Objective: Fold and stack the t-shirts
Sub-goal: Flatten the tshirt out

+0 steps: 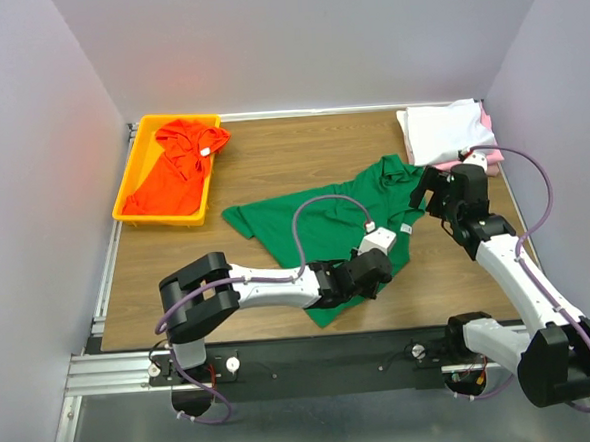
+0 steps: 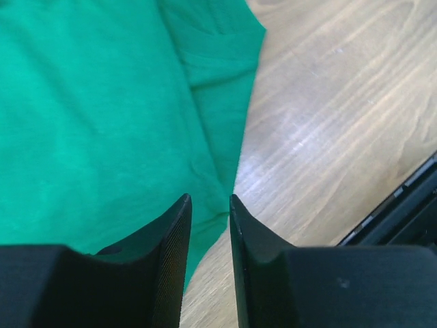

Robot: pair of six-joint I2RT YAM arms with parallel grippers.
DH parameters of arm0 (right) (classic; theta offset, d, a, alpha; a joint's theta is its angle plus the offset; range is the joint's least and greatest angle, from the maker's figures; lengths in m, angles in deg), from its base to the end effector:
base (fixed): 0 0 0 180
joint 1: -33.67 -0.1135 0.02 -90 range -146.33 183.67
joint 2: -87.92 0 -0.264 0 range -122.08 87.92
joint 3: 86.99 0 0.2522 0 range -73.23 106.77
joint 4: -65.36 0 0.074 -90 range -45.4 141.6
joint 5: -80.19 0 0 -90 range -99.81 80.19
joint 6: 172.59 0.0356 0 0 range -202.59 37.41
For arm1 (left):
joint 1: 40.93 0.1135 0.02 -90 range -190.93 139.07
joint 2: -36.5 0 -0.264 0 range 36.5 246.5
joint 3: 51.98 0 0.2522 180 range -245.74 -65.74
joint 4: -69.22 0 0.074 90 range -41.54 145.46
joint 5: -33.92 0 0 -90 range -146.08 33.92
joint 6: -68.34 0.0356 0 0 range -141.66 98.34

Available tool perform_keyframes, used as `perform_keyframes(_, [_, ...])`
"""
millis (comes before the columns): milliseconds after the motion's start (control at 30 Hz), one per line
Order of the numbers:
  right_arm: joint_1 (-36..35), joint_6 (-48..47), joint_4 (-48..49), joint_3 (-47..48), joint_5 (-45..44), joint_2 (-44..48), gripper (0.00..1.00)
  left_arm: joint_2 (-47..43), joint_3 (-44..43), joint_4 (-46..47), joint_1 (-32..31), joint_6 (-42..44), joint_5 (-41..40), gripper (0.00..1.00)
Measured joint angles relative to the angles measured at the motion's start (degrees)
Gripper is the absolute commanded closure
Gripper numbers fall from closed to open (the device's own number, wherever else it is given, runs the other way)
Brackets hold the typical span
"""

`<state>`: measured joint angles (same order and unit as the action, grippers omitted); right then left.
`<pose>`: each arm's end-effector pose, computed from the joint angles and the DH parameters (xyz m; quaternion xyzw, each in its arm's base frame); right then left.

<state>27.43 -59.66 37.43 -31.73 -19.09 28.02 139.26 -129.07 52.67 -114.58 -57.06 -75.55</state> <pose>0.2302 0.0194 0.2627 0.1653 0.8592 0.0519 0.4813 0.1198 -0.3664 0.1894 0.2305 0.8739 -0.2353 0.3576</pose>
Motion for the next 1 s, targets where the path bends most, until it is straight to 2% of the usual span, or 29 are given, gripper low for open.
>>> perform_keyframes(467, [0.00,-0.02,-0.02,-0.44,0.02,0.00,0.00,3.98,-2.43,0.85,-0.22,0.31,2.82,0.61])
perform_keyframes(1000, [0.00,-0.04,-0.02,-0.61,0.04,0.02,0.00,7.87,-6.54,-5.07,-0.72,0.02,0.07,0.64])
